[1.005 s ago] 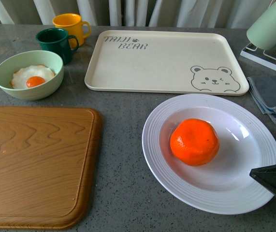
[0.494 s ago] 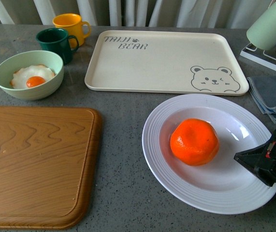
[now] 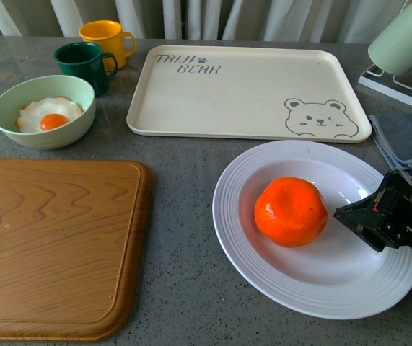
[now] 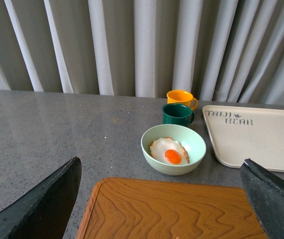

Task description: Place orange and plate with both arms

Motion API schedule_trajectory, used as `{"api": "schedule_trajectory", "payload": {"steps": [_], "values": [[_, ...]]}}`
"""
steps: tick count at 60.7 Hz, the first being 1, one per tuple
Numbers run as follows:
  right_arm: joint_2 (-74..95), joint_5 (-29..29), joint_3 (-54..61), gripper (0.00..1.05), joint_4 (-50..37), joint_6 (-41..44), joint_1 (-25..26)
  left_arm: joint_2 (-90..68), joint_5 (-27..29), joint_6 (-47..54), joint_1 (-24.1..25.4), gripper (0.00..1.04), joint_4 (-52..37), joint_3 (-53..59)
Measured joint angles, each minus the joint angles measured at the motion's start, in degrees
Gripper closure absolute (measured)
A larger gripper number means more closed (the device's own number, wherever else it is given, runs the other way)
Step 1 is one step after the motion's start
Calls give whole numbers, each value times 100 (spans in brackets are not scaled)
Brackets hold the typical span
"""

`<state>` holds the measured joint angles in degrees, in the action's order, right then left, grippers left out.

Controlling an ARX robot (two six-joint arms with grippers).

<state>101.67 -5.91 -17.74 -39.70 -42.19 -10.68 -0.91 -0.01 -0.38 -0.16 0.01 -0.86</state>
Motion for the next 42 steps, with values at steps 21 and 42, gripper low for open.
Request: {"api": "schedule_trajectory", "payload": {"steps": [21,42], "values": [[46,111,-20,33,155,-2,15,0,0,0,0,9,0,0],[107,210,-24,53,262,-50,37,0,0,0,0,9,0,0]]}}
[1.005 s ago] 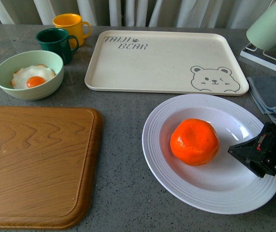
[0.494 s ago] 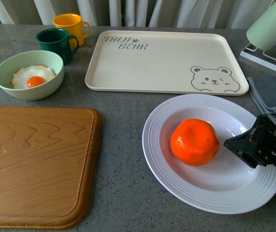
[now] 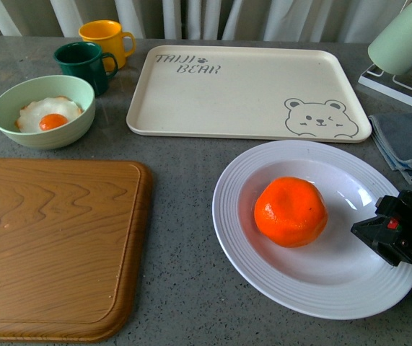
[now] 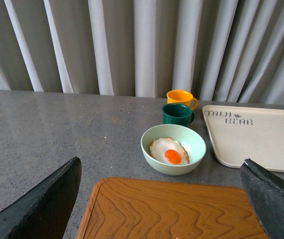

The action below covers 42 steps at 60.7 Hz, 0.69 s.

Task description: Place orange and plate with both arms

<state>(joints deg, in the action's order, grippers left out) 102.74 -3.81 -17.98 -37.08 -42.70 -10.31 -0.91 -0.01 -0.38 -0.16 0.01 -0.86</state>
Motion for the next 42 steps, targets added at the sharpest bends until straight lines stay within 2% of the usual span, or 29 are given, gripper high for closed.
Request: {"api": "schedule_trajectory", "payload": {"steps": [4,23,42], "values": [[7,0,-2,55,11,-11,13,0,0,0,0,9,0,0],[46,81,-11,77,111,-48,46,0,0,0,0,9,0,0],[37,-57,-13,87,116,-389,85,0,0,0,0,9,0,0]]}}
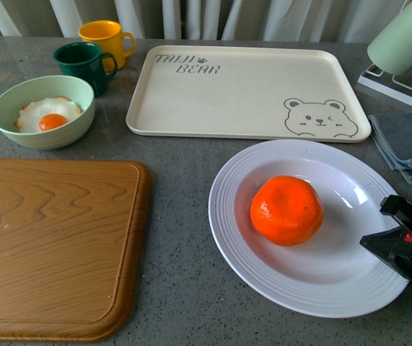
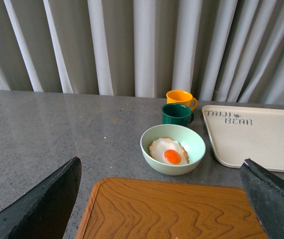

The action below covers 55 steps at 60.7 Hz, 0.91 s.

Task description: Place orange and plate with both arms

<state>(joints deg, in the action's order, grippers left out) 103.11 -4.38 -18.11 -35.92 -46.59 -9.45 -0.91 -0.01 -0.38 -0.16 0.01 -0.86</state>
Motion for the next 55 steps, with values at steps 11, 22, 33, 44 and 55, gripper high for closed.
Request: {"api": "schedule_trajectory", "payload": {"steps": [11,22,33,44,55], "values": [[-33,-70,24,90,-96,-70,15,0,0,0,0,9,0,0],[-116,-70,66,90,-111,-131,15,0,0,0,0,9,0,-2],[-203,-125,103,90,-114,-177,44,0,0,0,0,9,0,0],[-352,-243,177,93,-177,-179,98,0,0,0,0,9,0,-2],[-540,-400,225,97,-238,-190,157,0,0,0,0,9,0,0]]}}
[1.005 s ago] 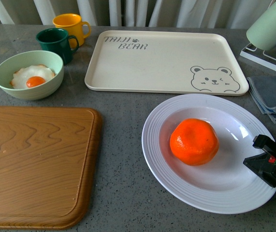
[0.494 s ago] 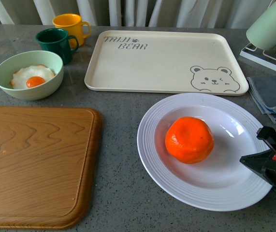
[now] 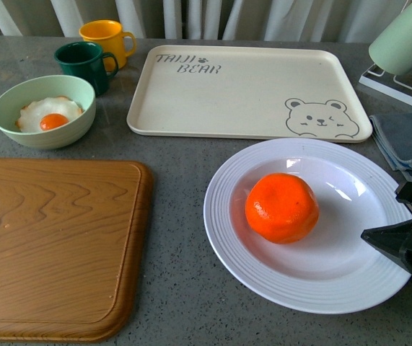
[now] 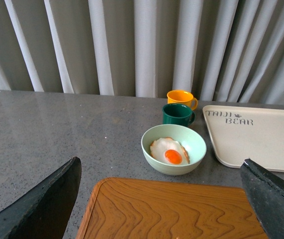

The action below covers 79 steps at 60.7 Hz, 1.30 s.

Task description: Place orange and plate with both arms

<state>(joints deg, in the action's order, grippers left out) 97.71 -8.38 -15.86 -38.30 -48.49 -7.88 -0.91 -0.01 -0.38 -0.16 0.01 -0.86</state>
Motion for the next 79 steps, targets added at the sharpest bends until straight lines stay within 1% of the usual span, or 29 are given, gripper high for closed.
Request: {"api": "schedule_trajectory", "payload": {"steps": [10,36,52,66,79], "values": [[-192,-175,35,101,-83,-68,24,0,0,0,0,9,0,0],[-420,-225,190,101,-264,-107,46,0,0,0,0,9,0,0],[-822,-269,278,101,-122,-109,79,0,0,0,0,9,0,0],[-1207,-372,267,101,-22,-116,61,0,0,0,0,9,0,0],[-1147,-452,87,101,-162,-181,39,0,0,0,0,9,0,0]]}}
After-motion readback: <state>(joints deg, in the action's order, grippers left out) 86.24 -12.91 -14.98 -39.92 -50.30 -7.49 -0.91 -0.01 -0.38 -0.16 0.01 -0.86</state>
